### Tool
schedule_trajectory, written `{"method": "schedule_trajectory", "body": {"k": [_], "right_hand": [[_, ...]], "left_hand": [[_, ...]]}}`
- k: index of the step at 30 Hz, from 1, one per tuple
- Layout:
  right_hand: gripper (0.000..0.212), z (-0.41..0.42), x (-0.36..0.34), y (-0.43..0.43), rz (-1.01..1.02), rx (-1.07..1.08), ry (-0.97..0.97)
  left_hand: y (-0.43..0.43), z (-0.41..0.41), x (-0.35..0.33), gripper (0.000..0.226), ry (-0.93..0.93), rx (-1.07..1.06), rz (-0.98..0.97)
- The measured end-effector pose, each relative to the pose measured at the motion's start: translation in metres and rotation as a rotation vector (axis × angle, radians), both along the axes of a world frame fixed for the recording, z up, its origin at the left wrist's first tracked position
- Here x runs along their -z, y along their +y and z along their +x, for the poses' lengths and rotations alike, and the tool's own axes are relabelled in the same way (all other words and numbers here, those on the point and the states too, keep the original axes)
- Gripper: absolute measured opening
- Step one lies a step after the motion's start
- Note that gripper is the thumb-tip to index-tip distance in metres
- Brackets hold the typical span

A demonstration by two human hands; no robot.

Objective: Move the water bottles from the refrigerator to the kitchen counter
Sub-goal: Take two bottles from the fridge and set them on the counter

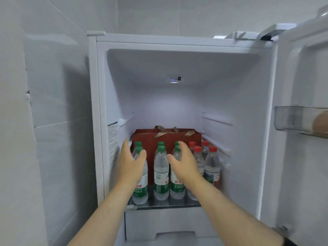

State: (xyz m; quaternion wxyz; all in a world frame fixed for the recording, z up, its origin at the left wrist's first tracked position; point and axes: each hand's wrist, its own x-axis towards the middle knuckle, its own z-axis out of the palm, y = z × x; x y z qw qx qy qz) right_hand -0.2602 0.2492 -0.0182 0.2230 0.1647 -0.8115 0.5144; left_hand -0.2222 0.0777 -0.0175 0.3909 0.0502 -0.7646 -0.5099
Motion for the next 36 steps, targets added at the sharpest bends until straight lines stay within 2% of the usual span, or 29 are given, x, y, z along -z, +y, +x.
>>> {"method": "schedule_trajectory", "body": {"k": [3,8,13,20,23,25,31,34,36], "right_hand": [[0.074,-0.04,0.015,-0.014,-0.017,-0.004,-0.094],[0.076,-0.082,0.027,-0.033,0.014,-0.069,-0.11],[0.081,-0.097,0.036,-0.051,0.057,-0.059,-0.138],[0.056,-0.094,0.048,-0.048,0.088,-0.055,-0.089],[0.064,-0.088,0.06,-0.047,0.057,-0.116,-0.205],[0.055,-0.087,0.069,-0.048,0.046,-0.099,-0.235],[0.062,-0.075,0.073,-0.045,0.05,-0.026,-0.242],[0.058,-0.058,0.064,-0.035,0.004,0.03,-0.218],[0.062,-0.042,0.051,-0.023,-0.001,0.056,-0.161]], "left_hand": [[0.003,-0.03,0.018,0.073,-0.014,0.016,0.043],[-0.003,-0.069,0.04,0.076,-0.083,-0.053,0.03],[-0.007,-0.087,0.061,0.043,-0.13,-0.047,-0.014],[-0.012,-0.08,0.08,0.06,-0.099,-0.089,-0.073],[-0.011,-0.077,0.083,0.061,-0.092,-0.071,-0.055],[-0.01,-0.077,0.082,0.059,-0.112,-0.061,-0.019],[-0.012,-0.074,0.083,0.061,-0.117,0.003,0.047],[-0.013,-0.064,0.081,0.058,-0.056,0.037,0.081],[-0.012,-0.054,0.077,0.066,-0.009,0.082,0.072]]}}
